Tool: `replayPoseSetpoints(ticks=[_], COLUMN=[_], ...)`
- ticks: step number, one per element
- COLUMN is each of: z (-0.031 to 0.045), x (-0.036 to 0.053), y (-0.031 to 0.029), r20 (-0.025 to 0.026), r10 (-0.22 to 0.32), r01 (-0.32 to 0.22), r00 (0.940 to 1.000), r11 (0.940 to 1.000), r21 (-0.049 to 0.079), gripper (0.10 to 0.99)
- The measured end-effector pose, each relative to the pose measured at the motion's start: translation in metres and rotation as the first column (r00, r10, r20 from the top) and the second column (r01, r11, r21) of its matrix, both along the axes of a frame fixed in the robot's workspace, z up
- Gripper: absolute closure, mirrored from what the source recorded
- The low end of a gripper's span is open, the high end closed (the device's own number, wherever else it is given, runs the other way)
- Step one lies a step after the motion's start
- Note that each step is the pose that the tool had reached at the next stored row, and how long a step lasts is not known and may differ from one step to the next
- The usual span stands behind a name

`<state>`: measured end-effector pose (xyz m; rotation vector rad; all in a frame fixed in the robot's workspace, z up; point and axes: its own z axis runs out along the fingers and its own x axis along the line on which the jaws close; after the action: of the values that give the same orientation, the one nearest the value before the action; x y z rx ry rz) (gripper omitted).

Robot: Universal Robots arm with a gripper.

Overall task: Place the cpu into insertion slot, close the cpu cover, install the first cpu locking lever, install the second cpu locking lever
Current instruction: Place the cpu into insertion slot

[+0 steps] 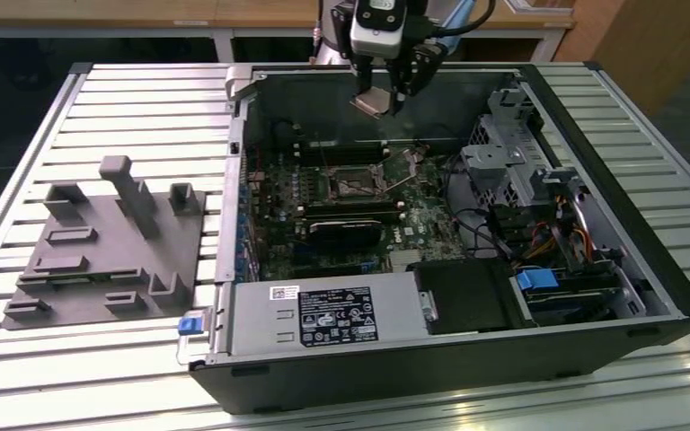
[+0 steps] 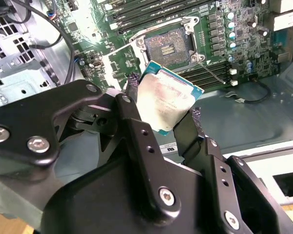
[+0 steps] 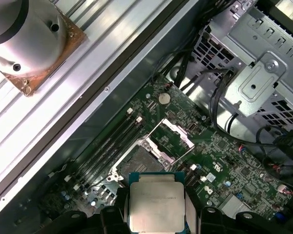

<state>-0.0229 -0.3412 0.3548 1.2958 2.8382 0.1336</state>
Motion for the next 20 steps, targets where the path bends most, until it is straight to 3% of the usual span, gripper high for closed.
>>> replayPoseSetpoints(ticks=[6, 10, 15, 20], z=[-0.0015, -0.0036, -0.0067, -0.0097], x=[0.0, 0.0, 0.0, 0.0], y=[0.0001, 0.0001, 0.0001, 0.0001], r20=[0.0001, 0.0, 0.0003, 0.0007], r10=[-0.046, -0.115, -0.203, -0.29], r01=[0.046, 0.115, 0.203, 0.29], r00=[0.9989, 0.9934, 0.9791, 0.9571], r11=[0.9989, 0.9934, 0.9791, 0.9571], r21=[-0.001, -0.001, -0.002, -0.004], gripper=[0.545, 0.545, 0.545, 0.545])
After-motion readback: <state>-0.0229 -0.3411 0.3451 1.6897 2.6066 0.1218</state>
